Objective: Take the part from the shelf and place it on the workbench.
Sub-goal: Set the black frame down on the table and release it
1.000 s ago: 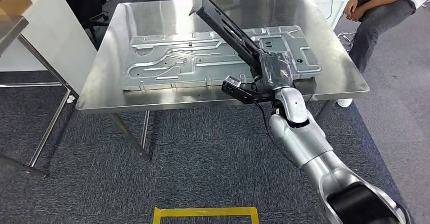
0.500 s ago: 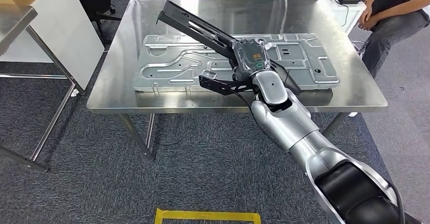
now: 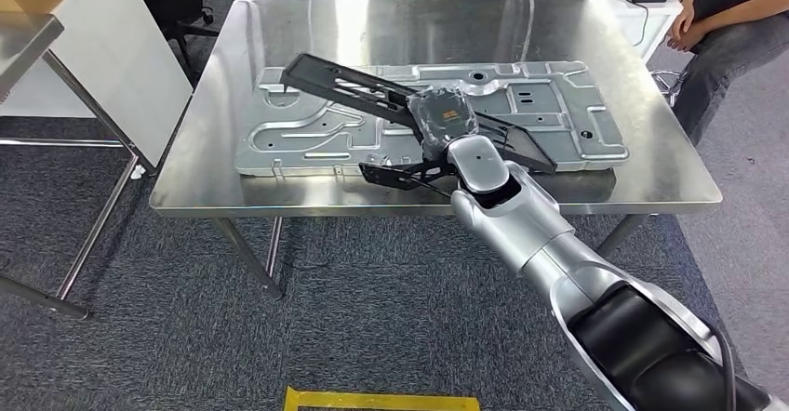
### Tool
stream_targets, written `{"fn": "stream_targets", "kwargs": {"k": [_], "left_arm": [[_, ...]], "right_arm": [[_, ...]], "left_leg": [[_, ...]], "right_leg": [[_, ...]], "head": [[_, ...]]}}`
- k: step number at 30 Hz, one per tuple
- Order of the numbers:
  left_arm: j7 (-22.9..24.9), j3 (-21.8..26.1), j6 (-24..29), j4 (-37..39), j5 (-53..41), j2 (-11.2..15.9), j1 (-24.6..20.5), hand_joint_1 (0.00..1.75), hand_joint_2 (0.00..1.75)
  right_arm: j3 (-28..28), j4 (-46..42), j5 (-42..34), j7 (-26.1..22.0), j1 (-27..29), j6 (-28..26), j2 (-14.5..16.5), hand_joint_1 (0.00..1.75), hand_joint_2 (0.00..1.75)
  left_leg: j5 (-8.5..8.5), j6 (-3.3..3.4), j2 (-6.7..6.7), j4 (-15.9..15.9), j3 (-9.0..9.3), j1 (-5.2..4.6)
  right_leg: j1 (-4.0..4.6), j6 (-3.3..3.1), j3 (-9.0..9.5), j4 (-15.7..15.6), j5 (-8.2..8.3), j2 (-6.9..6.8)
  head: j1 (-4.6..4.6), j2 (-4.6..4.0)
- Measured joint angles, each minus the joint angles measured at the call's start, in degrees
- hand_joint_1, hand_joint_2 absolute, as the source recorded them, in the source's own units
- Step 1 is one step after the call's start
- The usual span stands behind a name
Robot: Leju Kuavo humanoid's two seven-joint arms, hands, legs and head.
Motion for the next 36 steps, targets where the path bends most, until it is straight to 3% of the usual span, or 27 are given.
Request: {"fn": "stream_targets", "kwargs": {"k": [13,26,29,31,33,35,36], "left_arm": [[1.16,0.05,-1.60,0.00,-0.67,1.20,-0.49,0.00,1.75],[1.15,1.25,-2.73,0.00,1.03,1.80,-0.60,0.00,1.75],[1.16,1.25,-2.93,0.00,0.88,2.21,-0.60,0.00,1.75],[1.17,1.25,-2.99,0.00,0.89,2.45,-0.56,0.00,1.75],[1.19,1.30,-2.83,0.00,0.93,2.54,-0.52,0.00,1.75],[1.19,1.37,-2.55,0.00,1.00,2.52,-0.51,0.00,1.75],[1.19,1.38,-2.43,0.00,1.03,2.50,-0.48,0.00,1.75]], "right_arm": [[10.96,8.43,6.23,-0.41,-2.41,6.14,2.05,1.75,1.75],[14.55,9.96,5.26,-2.31,-3.84,9.38,2.05,1.75,1.75],[15.08,9.95,5.24,-2.00,-4.18,9.29,2.09,1.75,1.75],[15.36,9.87,5.40,-0.63,-4.49,8.38,2.00,1.75,1.75],[15.64,9.64,5.69,1.68,-5.14,6.35,1.72,1.75,1.75],[15.77,9.39,5.84,3.38,-5.90,4.55,1.36,1.75,1.75],[15.81,9.26,5.89,3.97,-6.10,3.90,1.17,1.75,1.75]], "left_leg": [[0.09,-0.69,-0.02,-0.31,0.20,-0.04],[0.06,-0.66,-0.02,-0.27,0.25,-0.20],[-0.05,0.10,-0.03,-0.33,0.35,-0.37],[0.64,0.90,0.14,-2.17,1.58,0.01],[1.36,1.29,0.40,-3.93,2.86,0.38],[1.21,1.37,0.52,-4.01,3.16,0.32],[0.92,1.29,0.52,-3.77,3.26,0.37]], "right_leg": [[-0.03,-0.14,0.18,-0.01,-0.07,-0.08],[-0.17,-0.08,0.36,-0.20,-0.04,-0.09],[-0.44,0.54,0.68,-0.85,0.23,-0.09],[-0.36,1.02,0.95,-0.97,0.05,-0.09],[-0.26,1.21,-0.60,2.43,-1.85,-0.07],[-0.44,1.48,-4.33,9.52,-4.68,-0.08],[-0.60,1.69,-5.96,12.30,-5.26,-0.10]], "head": [[0.00,0.00],[-0.01,0.00],[-0.01,0.00],[0.03,0.00],[0.08,0.00],[0.08,0.00],[0.08,0.00]]}}
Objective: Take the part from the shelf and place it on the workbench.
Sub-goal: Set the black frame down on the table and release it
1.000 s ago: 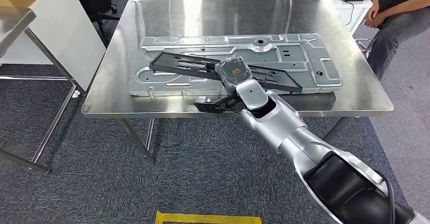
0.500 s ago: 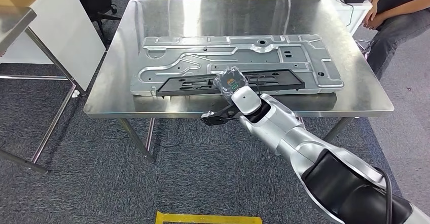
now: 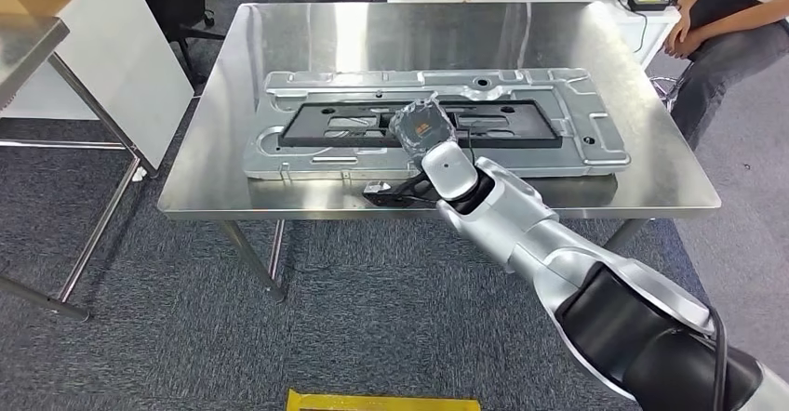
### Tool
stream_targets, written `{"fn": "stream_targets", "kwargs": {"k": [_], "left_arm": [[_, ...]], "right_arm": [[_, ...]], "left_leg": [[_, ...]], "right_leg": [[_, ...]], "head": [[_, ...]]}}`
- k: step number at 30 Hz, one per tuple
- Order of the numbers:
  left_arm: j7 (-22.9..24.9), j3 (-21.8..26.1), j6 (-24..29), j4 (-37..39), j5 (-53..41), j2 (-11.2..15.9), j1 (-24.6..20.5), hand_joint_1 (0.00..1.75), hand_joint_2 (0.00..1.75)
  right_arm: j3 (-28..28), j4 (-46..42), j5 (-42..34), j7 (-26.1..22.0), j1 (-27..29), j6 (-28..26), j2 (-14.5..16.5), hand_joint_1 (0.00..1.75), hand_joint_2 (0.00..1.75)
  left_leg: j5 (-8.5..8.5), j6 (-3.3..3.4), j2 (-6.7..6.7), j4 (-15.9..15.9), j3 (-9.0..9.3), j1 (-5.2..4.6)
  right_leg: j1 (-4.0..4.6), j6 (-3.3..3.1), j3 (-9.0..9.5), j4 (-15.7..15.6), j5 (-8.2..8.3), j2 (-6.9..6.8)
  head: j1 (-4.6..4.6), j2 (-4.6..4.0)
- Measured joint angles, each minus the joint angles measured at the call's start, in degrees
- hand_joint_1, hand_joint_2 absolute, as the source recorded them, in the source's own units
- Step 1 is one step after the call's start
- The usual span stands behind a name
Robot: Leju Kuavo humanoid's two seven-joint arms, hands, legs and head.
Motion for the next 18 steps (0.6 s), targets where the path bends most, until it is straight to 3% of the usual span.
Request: {"fn": "stream_targets", "kwargs": {"k": [1,2,3,5,8,11,13,15,16,17,18], "left_arm": [[0.01,0.00,0.14,0.00,0.02,-0.04,0.04,0.00,1.75],[0.02,0.00,0.27,0.00,0.03,-0.10,0.11,0.00,1.75],[0.03,0.00,0.44,0.00,0.03,-0.17,0.20,0.00,1.75],[0.11,0.00,0.91,0.00,-0.08,-0.31,0.42,0.00,1.75],[0.20,0.01,1.49,0.00,-0.30,-0.55,0.52,0.00,1.75],[0.12,0.01,1.68,0.00,-0.50,-0.70,0.47,0.00,1.75],[0.03,0.00,1.69,0.00,-0.69,-0.75,0.40,0.00,1.75],[0.03,0.00,1.48,0.00,-0.81,-0.79,0.31,0.00,1.75],[0.04,0.00,1.32,0.00,-0.85,-0.81,0.30,0.00,1.75],[0.06,0.00,1.18,0.00,-0.90,-0.83,0.29,0.00,1.75],[0.08,0.00,1.08,0.00,-0.93,-0.83,0.27,0.00,1.75]], "right_arm": [[0.03,-0.25,0.13,0.75,-0.06,-0.93,-0.21,1.75,1.75],[0.02,-0.67,0.37,1.72,-0.08,-2.23,-0.48,1.75,1.75],[-0.08,-1.30,0.76,2.88,-0.19,-3.86,-0.85,1.75,1.75],[-0.70,-3.04,2.00,5.12,-0.75,-7.35,-1.81,1.75,1.75],[-2.46,-6.53,3.85,6.43,-1.31,-9.90,-3.14,1.75,1.75],[-4.53,-9.77,4.83,6.14,-1.10,-9.77,-4.17,1.75,1.75],[-5.59,-11.23,5.31,5.66,-0.92,-9.42,-4.50,1.75,1.75],[-6.09,-11.76,5.67,5.04,-0.42,-9.22,-4.67,1.75,1.75],[-6.18,-11.75,5.78,4.68,0.01,-9.22,-4.75,1.75,1.75],[-6.26,-11.61,5.84,4.33,0.44,-9.28,-4.80,1.75,1.75],[-6.35,-11.42,5.85,3.99,0.79,-9.36,-4.84,1.75,1.75]], "left_leg": [[-0.39,-0.15,-0.05,0.36,0.11,0.11],[-0.88,-0.37,-0.14,0.86,0.22,0.26],[-1.50,-0.67,-0.24,1.53,0.30,0.44],[-2.88,-1.59,-0.39,3.13,0.04,0.56],[-3.93,-2.87,-0.34,4.27,-0.52,0.47],[-5.24,-3.72,-0.10,5.70,-0.88,0.63],[-7.54,-4.29,0.03,11.63,-4.04,0.73],[-9.21,-4.61,0.05,18.72,-8.70,0.85],[-8.62,-4.62,0.05,20.18,-10.17,0.88],[-6.85,-4.53,0.05,19.44,-10.61,0.90],[-4.10,-4.34,0.05,16.54,-10.01,0.91]], "right_leg": [[-0.19,0.23,-0.81,0.99,0.50,-0.02],[-0.41,0.44,-0.55,-0.18,2.06,-0.06],[-0.65,0.64,0.63,-3.26,4.33,-0.14],[-0.76,0.60,3.13,-9.06,6.64,-0.18],[-0.29,-0.61,4.01,-10.78,5.85,0.08],[-0.57,-1.74,4.75,-11.11,5.32,0.16],[-0.76,-2.27,5.46,-11.37,4.93,0.14],[-0.72,-2.45,6.01,-11.39,4.46,0.15],[-0.69,-2.44,6.39,-11.39,4.17,0.16],[-0.67,-2.38,6.84,-11.39,3.86,0.17],[-0.65,-2.29,7.35,-11.39,3.53,0.18]], "head": [[0.00,0.00],[0.01,0.00],[0.02,0.00],[0.08,0.00],[0.15,0.00],[0.14,0.00],[0.11,0.00],[0.10,0.00],[0.10,0.00],[0.10,0.00],[0.11,0.00]]}}
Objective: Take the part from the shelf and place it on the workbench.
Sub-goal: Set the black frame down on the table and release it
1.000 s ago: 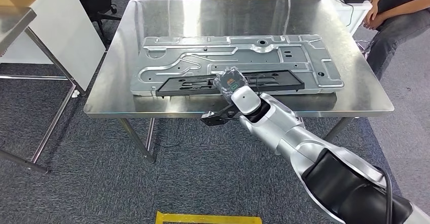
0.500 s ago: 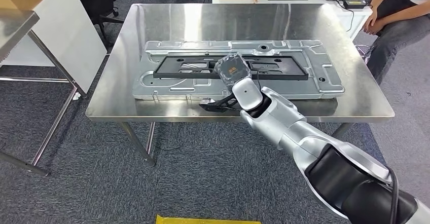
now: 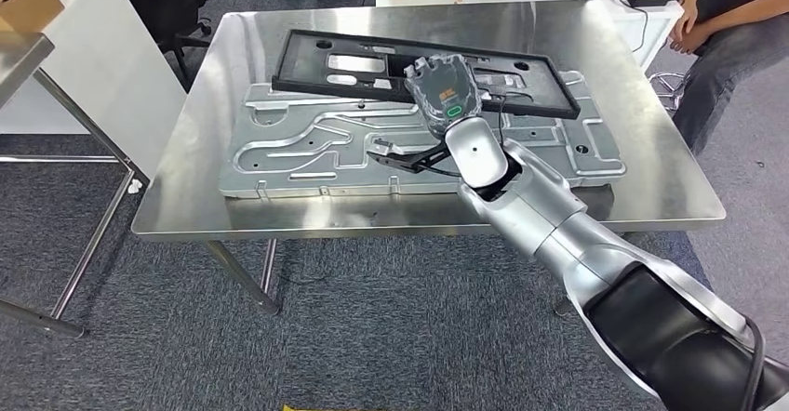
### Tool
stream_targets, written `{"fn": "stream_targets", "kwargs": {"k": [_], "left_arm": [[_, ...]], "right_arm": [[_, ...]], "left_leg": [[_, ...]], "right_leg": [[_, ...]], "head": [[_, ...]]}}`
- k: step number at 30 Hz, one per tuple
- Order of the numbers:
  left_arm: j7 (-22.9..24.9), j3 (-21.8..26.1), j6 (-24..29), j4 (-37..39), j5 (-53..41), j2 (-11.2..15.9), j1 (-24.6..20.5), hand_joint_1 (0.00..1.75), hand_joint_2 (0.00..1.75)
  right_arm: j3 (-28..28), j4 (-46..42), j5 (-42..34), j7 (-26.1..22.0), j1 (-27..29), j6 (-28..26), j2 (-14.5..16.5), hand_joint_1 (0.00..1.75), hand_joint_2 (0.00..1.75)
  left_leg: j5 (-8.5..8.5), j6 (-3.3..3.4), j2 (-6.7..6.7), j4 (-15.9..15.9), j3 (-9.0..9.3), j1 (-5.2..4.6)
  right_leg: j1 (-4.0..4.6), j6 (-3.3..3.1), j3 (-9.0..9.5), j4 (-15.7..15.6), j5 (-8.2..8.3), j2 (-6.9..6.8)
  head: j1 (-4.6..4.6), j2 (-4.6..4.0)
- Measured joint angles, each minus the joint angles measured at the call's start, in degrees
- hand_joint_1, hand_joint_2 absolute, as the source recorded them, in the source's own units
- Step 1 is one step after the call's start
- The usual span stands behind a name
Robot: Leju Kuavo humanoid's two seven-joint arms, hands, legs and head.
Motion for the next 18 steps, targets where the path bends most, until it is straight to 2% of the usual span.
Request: {"fn": "stream_targets", "kwargs": {"k": [1,2,3,5,7,12,18], "left_arm": [[0.02,0.00,-0.04,0.00,-0.02,0.02,-0.03,0.00,1.75],[0.03,0.00,-0.04,0.00,-0.02,0.03,-0.08,0.00,1.75],[0.04,0.00,-0.04,0.00,-0.02,0.04,-0.20,0.00,1.75],[0.08,0.00,-0.05,0.00,-0.02,0.02,-0.50,0.00,1.75],[0.11,0.00,-0.17,0.00,-0.04,-0.03,-0.70,0.00,1.75],[0.13,0.00,-1.04,0.00,0.10,-0.13,-1.09,0.00,1.75],[0.28,0.00,-1.65,0.00,0.32,-0.18,-1.58,0.00,1.75]], "right_arm": [[-0.10,0.23,-0.02,-0.31,0.22,-0.07,-0.02,1.75,1.75],[-0.21,0.51,-0.03,-0.55,0.33,-0.13,-0.03,1.75,1.75],[-0.29,0.80,-0.05,-0.82,0.38,-0.15,-0.04,1.75,1.75],[-0.34,1.57,-0.11,-1.48,0.57,-0.12,-0.05,1.75,1.75],[-0.34,2.49,-0.19,-2.17,0.89,0.11,-0.03,1.75,1.75],[-0.25,5.83,-0.49,-3.55,1.45,1.30,0.49,1.75,1.75],[0.05,9.22,-0.76,-4.29,1.95,2.84,1.15,1.75,1.75]], "left_leg": [[2.74,0.25,0.00,-3.94,1.19,-0.03],[4.74,0.51,0.00,-7.38,2.43,-0.20],[5.72,0.86,-0.01,-9.93,3.42,-0.37],[5.59,1.24,-0.09,-11.73,4.17,-0.60],[5.50,1.22,-0.22,-12.40,4.28,-0.53],[5.37,1.52,-0.46,-12.52,4.35,-0.60],[5.35,2.01,-0.46,-12.52,4.32,-0.80]], "right_leg": [[0.00,0.15,0.45,-0.02,-0.32,0.00],[0.09,0.35,0.77,-0.06,-0.55,0.02],[0.15,0.60,0.92,-0.16,-0.65,0.05],[0.40,0.97,0.86,-0.37,-0.59,0.06],[0.52,0.93,0.86,-0.67,-0.48,-0.13],[0.51,0.89,1.49,-1.58,-0.38,-0.49],[0.31,1.37,1.66,-2.03,-0.08,-0.50]], "head": [[0.00,0.00],[0.01,0.00],[0.01,0.00],[0.02,0.00],[0.02,0.00],[0.03,0.00],[0.03,0.00]]}}
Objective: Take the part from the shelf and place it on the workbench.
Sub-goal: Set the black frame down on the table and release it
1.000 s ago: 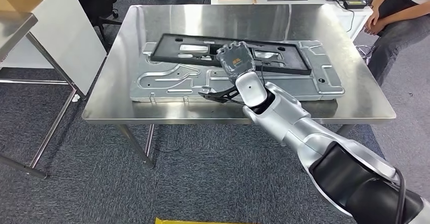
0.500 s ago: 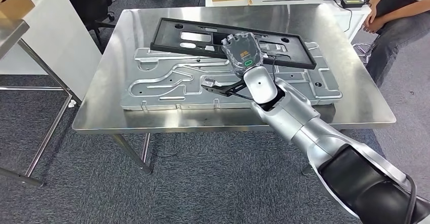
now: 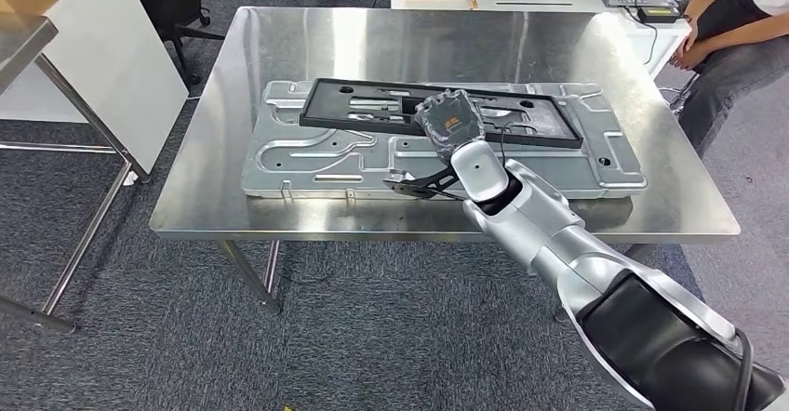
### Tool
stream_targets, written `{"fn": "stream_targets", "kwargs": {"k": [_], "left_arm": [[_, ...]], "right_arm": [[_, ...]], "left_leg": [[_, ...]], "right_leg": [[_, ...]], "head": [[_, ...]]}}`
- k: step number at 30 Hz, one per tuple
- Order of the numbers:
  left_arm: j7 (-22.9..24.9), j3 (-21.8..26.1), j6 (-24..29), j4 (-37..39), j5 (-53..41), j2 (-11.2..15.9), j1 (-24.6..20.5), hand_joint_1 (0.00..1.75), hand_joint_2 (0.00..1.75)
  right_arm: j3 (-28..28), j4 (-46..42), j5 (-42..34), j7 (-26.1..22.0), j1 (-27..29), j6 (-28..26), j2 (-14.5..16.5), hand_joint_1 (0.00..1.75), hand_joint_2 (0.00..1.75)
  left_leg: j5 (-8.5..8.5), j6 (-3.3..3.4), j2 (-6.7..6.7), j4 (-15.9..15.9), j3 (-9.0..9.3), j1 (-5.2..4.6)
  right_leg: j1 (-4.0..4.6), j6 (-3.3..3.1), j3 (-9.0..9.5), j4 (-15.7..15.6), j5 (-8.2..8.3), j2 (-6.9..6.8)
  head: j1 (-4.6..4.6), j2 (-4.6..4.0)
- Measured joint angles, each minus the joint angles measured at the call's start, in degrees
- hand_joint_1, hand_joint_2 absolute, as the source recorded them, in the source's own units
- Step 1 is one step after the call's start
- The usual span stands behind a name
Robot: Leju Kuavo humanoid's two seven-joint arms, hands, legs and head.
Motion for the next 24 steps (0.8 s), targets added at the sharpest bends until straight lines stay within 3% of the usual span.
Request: {"fn": "stream_targets", "kwargs": {"k": [5,12,16,24], "left_arm": [[0.34,0.01,-1.96,0.00,0.82,0.01,-0.43,0.00,1.75],[0.70,0.06,-3.80,-0.01,2.00,0.01,-0.79,0.00,1.75],[1.13,0.31,-4.25,0.00,2.62,0.00,-0.91,0.00,1.75],[1.92,0.92,-4.73,-0.01,2.70,0.00,-0.95,0.00,1.75]], "right_arm": [[0.39,4.21,-0.61,-1.81,0.70,3.41,0.54,1.75,1.75],[0.54,8.72,-2.04,-3.53,1.66,6.47,0.60,1.75,1.75],[0.54,10.47,-3.30,-4.67,1.74,8.20,0.60,0.00,0.00],[0.54,12.33,-4.26,-5.39,2.53,9.22,0.64,0.00,0.00]], "left_leg": [[0.03,0.23,0.00,0.02,0.00,-0.14],[0.04,0.23,0.04,0.02,0.03,-0.14],[0.03,0.23,0.08,0.01,0.10,-0.13],[0.03,0.23,0.14,0.00,0.27,-0.12]], "right_leg": [[-0.13,0.49,0.00,-0.05,0.06,-0.02],[-0.10,0.57,-0.05,-0.05,0.10,0.04],[-0.06,0.63,0.00,-0.04,0.06,0.04],[-0.05,0.64,0.15,0.00,0.05,0.07]], "head": [[-0.01,0.00],[-0.01,0.00],[-0.01,0.00],[-0.01,0.00]]}}
